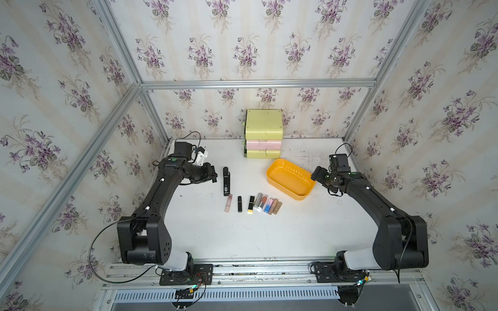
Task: Put the lipstick into the storage box
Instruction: Move the storage box to the center of the board.
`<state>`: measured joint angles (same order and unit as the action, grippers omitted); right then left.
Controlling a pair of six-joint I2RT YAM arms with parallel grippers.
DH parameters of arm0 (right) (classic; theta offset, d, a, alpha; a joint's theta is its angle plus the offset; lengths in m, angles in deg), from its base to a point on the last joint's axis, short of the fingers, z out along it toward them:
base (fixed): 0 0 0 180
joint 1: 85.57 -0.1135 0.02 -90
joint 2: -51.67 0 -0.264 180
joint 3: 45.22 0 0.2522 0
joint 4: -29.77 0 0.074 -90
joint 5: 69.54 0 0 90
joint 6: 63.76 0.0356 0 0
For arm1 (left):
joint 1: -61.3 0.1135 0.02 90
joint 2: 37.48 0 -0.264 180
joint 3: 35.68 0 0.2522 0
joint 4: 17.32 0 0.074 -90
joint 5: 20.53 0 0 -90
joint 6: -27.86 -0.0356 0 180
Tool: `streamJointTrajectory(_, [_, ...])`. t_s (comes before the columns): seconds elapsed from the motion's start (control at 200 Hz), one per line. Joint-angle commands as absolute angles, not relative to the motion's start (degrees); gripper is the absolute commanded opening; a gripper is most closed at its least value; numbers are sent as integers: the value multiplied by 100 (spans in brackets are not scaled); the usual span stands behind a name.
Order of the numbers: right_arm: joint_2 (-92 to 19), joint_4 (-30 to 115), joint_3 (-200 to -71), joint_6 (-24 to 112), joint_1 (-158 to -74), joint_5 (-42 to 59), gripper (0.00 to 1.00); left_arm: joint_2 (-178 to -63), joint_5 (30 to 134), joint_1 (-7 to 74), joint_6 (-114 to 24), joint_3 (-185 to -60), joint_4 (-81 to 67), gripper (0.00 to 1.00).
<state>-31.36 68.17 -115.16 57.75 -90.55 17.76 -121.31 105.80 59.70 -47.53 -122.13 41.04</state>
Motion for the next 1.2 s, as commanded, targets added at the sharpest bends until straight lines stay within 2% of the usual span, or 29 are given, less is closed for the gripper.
streamJointTrajectory(0.0, [-3458,6626,-11555,5871,-9063,1364,80,-11803,10726,5617,-4379,-12027,3739,9])
streamJointTrajectory(0.165, [-3839,6477,-11560,5876,-9064,1208,68,-11307,10560,5112,-4114,-11749,3526,10])
streamJointTrajectory(0.475, [-4230,6343,-11369,5698,-9082,1109,50,-11173,10236,4636,-3980,-11826,3491,9])
streamJointTrajectory(0.604, [-4367,6267,-11368,5663,-9101,1056,38,-11185,10239,4557,-3975,-11853,3507,9])
streamJointTrajectory(0.904, [-4735,6302,-11739,5548,-9285,996,18,-11228,10239,4536,-4095,-11764,3514,9])
streamJointTrajectory(1.194, [-4853,6320,-11970,5608,-9715,1066,15,-11253,10299,4513,-4128,-11677,3427,9])
